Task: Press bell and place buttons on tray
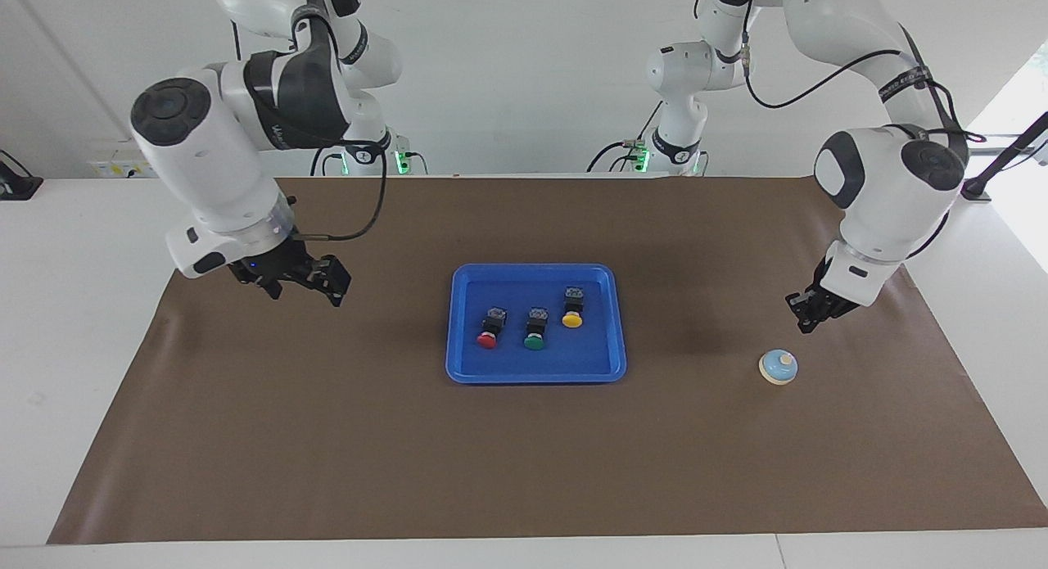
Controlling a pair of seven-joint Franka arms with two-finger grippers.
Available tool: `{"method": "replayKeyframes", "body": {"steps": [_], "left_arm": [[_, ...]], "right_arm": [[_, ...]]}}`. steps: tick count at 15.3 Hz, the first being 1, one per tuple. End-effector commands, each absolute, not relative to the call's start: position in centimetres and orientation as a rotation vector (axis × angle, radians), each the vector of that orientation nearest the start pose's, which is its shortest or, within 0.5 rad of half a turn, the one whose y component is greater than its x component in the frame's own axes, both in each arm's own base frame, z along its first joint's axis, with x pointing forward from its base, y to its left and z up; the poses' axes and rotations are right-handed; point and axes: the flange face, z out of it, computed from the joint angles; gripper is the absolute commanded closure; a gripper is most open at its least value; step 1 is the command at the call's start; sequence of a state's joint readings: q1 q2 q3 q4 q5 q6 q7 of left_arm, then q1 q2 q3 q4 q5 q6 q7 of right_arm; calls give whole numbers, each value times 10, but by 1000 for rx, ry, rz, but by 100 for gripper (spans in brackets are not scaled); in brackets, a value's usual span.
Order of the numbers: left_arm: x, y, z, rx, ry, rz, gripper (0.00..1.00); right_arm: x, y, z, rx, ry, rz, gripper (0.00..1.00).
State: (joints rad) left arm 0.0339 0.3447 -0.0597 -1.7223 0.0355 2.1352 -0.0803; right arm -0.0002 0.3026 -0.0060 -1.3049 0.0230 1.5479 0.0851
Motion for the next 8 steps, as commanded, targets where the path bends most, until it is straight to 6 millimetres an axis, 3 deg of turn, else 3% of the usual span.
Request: {"method": "replayKeyframes", "body": {"steps": [1,4,8], "left_arm": [[655,1,391,-3108,-47,-139,100],[650,0,371,-3109,-5,-141,100],[650,0,368,-3109,29,-138,100]], "right_arm": [[611,-12,589,-3103,57,97,0],[578,-25,605,-3107,26,86,0],[556,-43,615,-3120,43,72,0]]}}
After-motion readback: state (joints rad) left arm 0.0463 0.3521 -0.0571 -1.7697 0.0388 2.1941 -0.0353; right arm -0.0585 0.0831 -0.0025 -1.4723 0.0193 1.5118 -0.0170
